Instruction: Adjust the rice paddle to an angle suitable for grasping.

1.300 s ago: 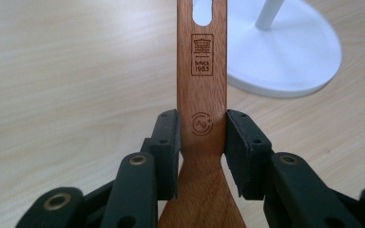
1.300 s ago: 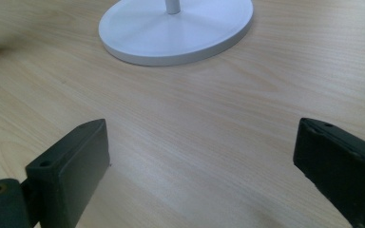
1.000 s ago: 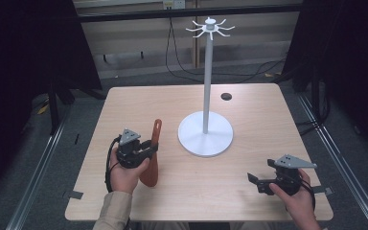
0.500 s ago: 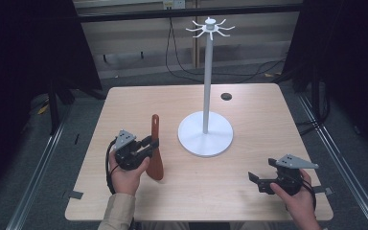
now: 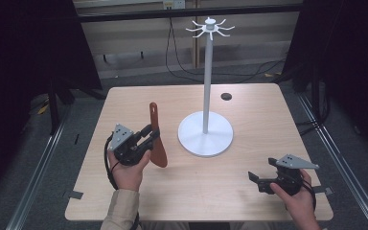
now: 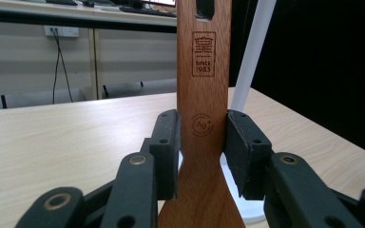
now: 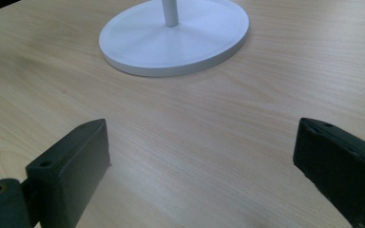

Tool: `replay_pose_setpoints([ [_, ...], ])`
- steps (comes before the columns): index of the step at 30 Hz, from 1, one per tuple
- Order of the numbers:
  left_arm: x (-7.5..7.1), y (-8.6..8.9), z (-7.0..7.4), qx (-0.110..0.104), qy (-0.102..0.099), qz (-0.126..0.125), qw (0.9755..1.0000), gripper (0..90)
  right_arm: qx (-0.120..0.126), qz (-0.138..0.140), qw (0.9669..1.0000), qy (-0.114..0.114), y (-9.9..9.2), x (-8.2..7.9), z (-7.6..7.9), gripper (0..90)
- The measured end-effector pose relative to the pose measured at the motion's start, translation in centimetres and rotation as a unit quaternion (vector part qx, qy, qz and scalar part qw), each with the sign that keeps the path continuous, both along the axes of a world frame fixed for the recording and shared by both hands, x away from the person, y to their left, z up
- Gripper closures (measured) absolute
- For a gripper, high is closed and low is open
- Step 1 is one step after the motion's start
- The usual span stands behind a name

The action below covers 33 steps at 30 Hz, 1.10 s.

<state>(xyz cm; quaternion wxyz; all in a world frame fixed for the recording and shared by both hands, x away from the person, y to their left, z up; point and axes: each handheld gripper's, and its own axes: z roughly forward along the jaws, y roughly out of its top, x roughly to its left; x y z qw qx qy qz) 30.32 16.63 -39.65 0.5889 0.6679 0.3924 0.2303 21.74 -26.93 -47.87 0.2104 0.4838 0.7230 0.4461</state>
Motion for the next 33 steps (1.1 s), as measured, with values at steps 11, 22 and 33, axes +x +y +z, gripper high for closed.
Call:
replay_pose_setpoints([
  [11,0.2,-1.1,1.9,-0.028,-0.034,0.001,0.999,66.2,-0.001,0.003,1.0,-0.002,0.1,0.0,0.0,4.5],
  [22,0.6,-2.2,4.1,-0.04,-0.051,-0.007,0.9979,66.2,0.002,0.003,1.0,-0.001,0.3,0.0,0.0,4.5],
  [33,1.2,-3.3,5.3,-0.044,-0.059,-0.015,0.9972,66.2,0.001,0.005,1.0,-0.002,0.4,0.2,0.0,4.5],
])
